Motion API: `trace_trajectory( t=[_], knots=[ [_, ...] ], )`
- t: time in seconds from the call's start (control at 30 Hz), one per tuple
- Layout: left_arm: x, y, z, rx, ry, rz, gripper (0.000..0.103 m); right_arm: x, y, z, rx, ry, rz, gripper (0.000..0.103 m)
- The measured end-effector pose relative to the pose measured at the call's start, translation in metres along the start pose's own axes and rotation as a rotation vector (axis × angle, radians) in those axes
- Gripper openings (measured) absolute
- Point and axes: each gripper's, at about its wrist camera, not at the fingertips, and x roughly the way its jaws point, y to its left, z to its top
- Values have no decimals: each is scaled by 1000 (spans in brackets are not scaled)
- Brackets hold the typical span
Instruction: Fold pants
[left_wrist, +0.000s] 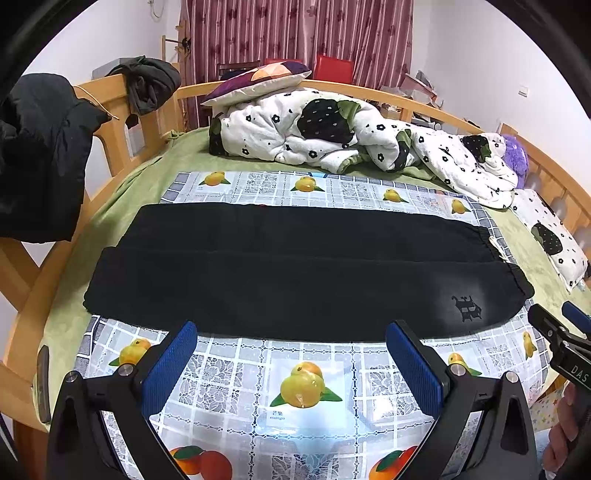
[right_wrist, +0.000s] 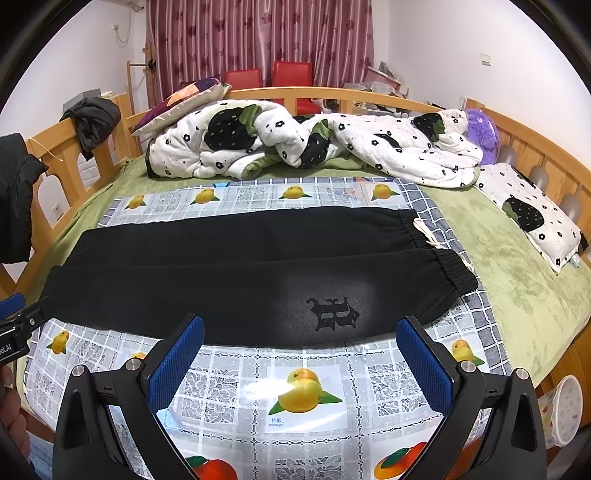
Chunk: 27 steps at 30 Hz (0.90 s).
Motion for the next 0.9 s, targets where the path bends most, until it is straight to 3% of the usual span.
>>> trace_trajectory(
  t=[0.9],
  knots=[
    [4, -3, 0, 34, 12, 19, 103, 1, -9, -2, 37, 6, 9, 102]
  ],
)
